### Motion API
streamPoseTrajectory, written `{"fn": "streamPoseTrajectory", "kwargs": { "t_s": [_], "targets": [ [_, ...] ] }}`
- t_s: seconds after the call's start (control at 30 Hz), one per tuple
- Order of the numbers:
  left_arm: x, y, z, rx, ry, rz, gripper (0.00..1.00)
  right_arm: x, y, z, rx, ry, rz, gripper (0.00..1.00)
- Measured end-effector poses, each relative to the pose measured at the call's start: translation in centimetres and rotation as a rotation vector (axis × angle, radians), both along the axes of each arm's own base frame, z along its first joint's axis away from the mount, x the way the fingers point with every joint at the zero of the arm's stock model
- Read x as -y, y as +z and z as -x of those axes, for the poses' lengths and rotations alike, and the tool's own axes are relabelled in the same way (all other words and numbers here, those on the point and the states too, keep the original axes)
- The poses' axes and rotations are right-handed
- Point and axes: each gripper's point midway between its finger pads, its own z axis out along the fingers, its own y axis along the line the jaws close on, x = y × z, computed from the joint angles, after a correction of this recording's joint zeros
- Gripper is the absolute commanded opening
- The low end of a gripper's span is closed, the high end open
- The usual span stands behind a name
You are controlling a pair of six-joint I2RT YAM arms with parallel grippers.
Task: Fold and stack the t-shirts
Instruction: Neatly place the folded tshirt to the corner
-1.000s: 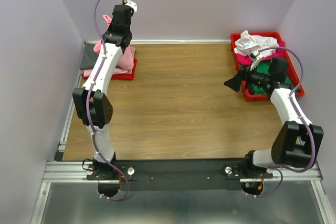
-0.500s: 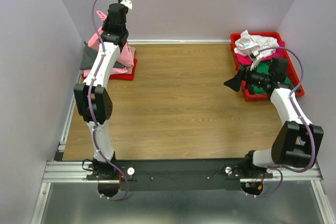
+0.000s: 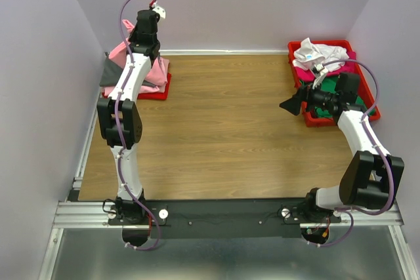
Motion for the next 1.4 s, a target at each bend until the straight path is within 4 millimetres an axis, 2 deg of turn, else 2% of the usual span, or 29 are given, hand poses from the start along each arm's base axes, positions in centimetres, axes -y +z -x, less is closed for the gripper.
{"fn": "streamPoseTrajectory", "kwargs": {
  "t_s": [0.43, 0.73, 1.2, 1.4],
  "targets": [
    [0.9, 0.6, -0.6, 0.023, -0.048, 0.011, 0.0, 0.0, -0.2, 0.0, -0.005, 0.0, -0.002, 1.0],
    [2.8, 0.9, -0.7, 0.026, -0.087, 0.004, 0.0, 0.0, -0.2, 0.0, -0.005, 0.0, -0.002, 1.0],
    [6.8, 4.6, 0.4, 0.088, -0.161, -0.005, 0.0, 0.0, -0.2, 0.0, -0.005, 0.001, -0.003, 1.0],
    [7.6, 4.8, 0.4, 0.092, -0.176, -0.008, 0.0, 0.0, -0.1, 0.0, -0.005, 0.001, -0.003, 1.0]
  ]
}}
